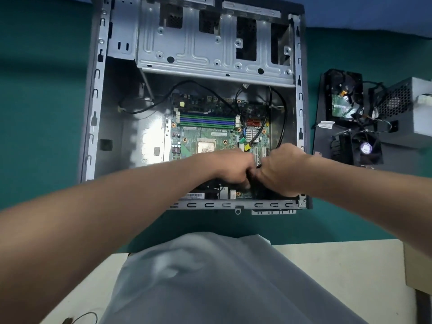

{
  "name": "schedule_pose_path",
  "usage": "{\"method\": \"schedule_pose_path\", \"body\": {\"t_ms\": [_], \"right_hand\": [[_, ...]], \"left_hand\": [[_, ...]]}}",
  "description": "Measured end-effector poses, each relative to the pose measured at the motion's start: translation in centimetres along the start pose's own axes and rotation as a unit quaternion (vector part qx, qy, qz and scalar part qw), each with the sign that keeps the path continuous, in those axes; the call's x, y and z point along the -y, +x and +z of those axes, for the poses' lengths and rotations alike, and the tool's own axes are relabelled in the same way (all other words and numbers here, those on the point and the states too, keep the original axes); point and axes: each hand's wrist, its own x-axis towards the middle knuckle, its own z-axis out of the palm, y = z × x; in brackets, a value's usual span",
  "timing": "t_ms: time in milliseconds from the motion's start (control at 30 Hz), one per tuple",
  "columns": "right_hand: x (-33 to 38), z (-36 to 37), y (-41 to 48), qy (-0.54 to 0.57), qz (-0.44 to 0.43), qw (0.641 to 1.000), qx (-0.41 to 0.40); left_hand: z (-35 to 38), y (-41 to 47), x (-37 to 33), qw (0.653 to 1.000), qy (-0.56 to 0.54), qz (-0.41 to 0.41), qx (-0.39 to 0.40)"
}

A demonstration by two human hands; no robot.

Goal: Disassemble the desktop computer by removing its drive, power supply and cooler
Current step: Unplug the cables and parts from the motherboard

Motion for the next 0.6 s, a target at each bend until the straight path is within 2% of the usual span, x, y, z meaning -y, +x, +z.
{"method": "schedule_pose_path", "body": {"t_ms": [133, 333, 500, 600], "right_hand": [[0.5, 0.1, 0.5, 0.053, 0.048, 0.997, 0.008], [0.9, 0.4, 1.2, 0.069, 0.096, 0.993, 0.022], [0.2, 0.4, 0.4, 0.216, 0.072, 0.972, -0.055], [0.5, -0.3, 0.4, 0.194, 0.094, 0.976, -0.012]], "left_hand": [[1.4, 2.4, 0.4, 0.992, 0.119, 0.0, -0.051], [3.1, 3.4, 1.2, 0.982, 0.14, 0.041, -0.118], [3.3, 4.2, 2.0, 0.96, 0.192, 0.113, -0.169], [3.9, 4.4, 2.4, 0.946, 0.204, 0.159, -0.198]]}}
